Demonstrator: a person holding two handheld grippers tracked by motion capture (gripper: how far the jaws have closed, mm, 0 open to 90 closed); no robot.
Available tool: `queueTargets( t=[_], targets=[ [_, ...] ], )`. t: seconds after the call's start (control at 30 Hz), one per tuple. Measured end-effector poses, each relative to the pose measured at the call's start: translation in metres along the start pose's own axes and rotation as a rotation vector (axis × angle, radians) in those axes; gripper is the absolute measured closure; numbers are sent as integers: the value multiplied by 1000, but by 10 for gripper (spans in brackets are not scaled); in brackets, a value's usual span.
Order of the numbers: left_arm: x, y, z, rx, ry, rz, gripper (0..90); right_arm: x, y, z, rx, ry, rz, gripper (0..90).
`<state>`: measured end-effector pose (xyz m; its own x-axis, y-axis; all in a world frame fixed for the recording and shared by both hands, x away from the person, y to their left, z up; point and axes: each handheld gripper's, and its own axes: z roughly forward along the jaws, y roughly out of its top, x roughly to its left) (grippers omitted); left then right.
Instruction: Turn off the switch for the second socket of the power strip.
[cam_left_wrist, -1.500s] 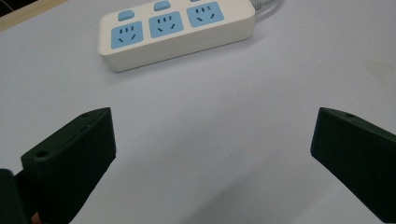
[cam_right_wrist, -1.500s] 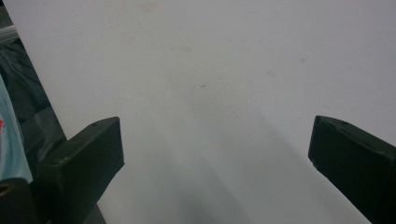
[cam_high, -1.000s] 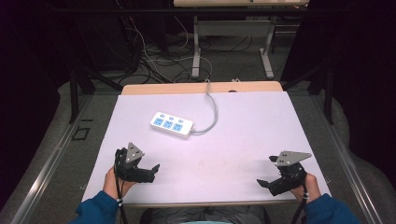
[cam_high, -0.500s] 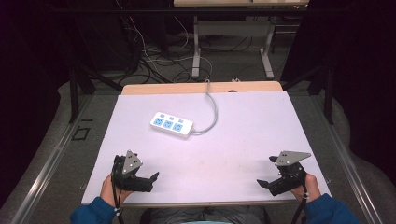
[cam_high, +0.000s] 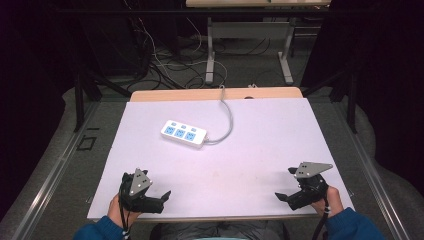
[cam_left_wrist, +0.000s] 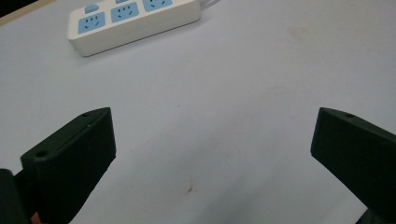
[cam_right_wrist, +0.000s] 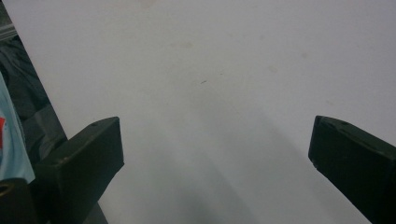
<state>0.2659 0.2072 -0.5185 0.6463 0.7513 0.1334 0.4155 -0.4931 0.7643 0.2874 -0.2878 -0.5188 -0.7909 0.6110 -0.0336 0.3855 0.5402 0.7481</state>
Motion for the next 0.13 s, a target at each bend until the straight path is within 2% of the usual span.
queueTargets(
  t=[0.13],
  targets=[
    [-1,0,1,6,-6,4,0,-1,0,-1,4,3,2,28]
  ],
)
